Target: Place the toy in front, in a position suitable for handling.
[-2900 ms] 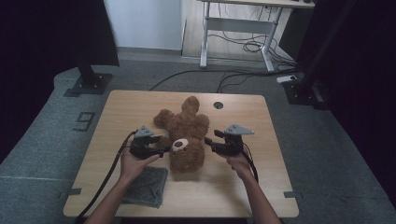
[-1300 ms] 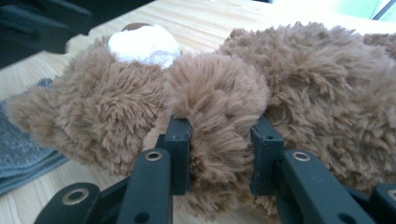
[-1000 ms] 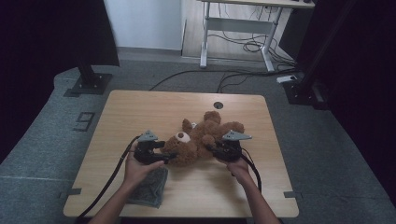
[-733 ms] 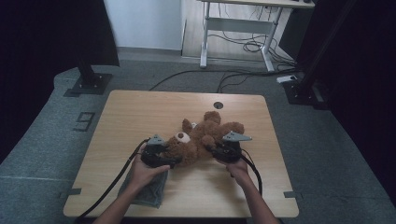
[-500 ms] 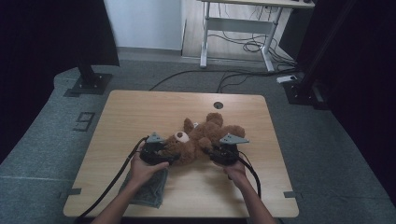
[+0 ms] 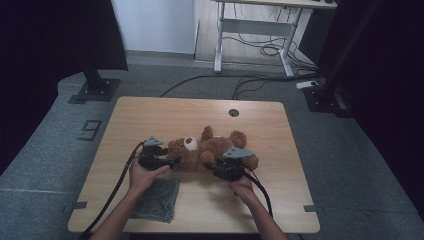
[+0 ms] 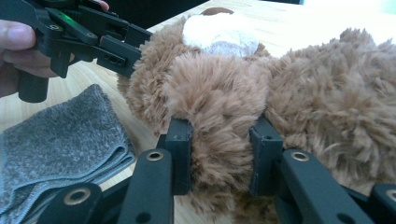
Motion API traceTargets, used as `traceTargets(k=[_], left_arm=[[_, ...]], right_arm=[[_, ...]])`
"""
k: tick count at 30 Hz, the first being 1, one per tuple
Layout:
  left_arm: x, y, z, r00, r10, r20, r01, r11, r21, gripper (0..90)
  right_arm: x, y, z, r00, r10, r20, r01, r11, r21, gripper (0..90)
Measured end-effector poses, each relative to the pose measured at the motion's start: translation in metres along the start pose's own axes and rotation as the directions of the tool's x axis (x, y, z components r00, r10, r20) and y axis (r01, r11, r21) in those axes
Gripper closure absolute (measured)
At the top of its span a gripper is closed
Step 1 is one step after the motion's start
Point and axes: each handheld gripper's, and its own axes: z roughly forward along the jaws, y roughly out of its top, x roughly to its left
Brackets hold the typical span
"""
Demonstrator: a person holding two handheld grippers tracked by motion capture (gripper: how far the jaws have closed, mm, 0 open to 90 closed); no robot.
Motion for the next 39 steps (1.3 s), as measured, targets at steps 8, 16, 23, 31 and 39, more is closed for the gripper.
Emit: traceTargets(k=[8, 16, 23, 31, 39], left_arm=[[-0.002, -0.005, -0.011, 1.0000, -0.002, 0.005, 0.003, 0.9994, -0.034, 29.8], [0.000, -0.008, -0.019, 0.9996, 0.016, -0.021, -0.017, 0.9989, -0.044, 30.1], [0.003, -0.017, -0.032, 0.9998, 0.021, 0.002, -0.021, 0.9990, -0.039, 27.2], [0.006, -0.043, -0.047, 0.9998, 0.018, 0.010, -0.018, 0.9998, -0.012, 19.4], [-0.005, -0.071, -0.051, 0.9984, 0.056, 0.006, -0.056, 0.9972, 0.049, 17.9]], right_arm=[[0.016, -0.003, 0.000, 0.9992, -0.038, -0.015, 0.039, 0.999, 0.015, 66.8], [0.019, -0.005, 0.004, 0.9996, -0.027, 0.005, 0.028, 0.999, -0.018, 64.2], [0.017, -0.004, 0.000, 0.9997, -0.016, 0.017, 0.017, 0.999, -0.042, 57.3], [0.011, -0.006, -0.013, 0.9998, 0.009, 0.017, -0.007, 0.996, -0.094, 50.5], [0.010, -0.011, -0.024, 0.9991, 0.010, 0.042, -0.006, 0.995, -0.104, 45.0]])
